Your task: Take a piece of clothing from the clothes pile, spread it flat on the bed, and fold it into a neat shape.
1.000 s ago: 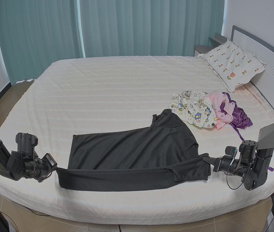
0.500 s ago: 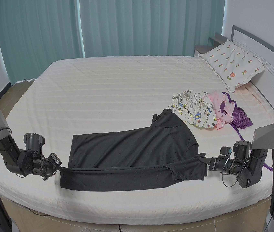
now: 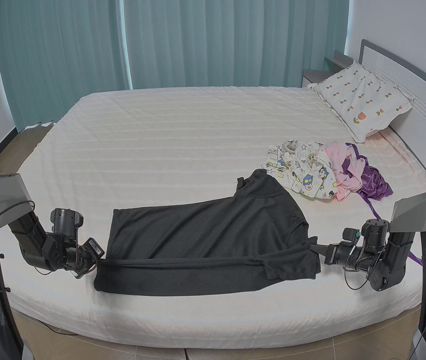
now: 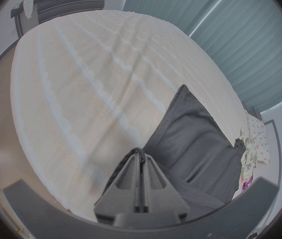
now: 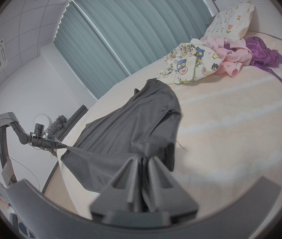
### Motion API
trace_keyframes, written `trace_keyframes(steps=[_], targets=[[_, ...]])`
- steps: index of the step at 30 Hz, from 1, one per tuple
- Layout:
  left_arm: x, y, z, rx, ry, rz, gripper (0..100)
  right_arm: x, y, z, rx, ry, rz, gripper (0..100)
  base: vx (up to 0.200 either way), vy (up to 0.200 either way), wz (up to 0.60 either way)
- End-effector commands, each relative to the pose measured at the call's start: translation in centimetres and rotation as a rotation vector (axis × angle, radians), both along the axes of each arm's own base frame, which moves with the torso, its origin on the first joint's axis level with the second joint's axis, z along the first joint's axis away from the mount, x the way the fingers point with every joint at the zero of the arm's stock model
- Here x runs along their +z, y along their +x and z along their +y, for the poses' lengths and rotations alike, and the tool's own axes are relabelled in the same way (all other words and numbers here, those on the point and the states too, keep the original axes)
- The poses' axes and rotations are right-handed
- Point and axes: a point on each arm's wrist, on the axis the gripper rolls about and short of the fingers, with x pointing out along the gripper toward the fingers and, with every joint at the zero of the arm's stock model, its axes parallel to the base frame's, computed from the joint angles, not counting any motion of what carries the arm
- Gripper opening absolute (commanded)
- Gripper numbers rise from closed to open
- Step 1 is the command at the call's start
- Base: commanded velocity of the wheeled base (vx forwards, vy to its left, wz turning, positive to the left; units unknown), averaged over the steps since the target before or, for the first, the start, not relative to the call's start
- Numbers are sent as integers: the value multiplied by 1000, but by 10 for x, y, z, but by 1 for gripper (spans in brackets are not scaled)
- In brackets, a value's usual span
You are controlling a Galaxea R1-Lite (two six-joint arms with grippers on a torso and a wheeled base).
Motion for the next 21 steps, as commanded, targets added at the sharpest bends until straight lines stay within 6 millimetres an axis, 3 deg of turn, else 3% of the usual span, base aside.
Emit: trace_keyframes(steps=[1,9,15,21], targets=[[-4,2,-5,-15,0,8,100,-2,2,-1,-5,0,1,100,0,0,0],[0,-2,-5,-2,-13,3,100,0,2,-10,-72,-7,7,100,0,0,0],[21,-12,-4,-4,-24,-40,100,21,3,-25,-207,68,11,100,0,0,0],[33,-24,-4,3,-34,-82,100,30,-3,-32,-292,90,27,100,0,0,0]])
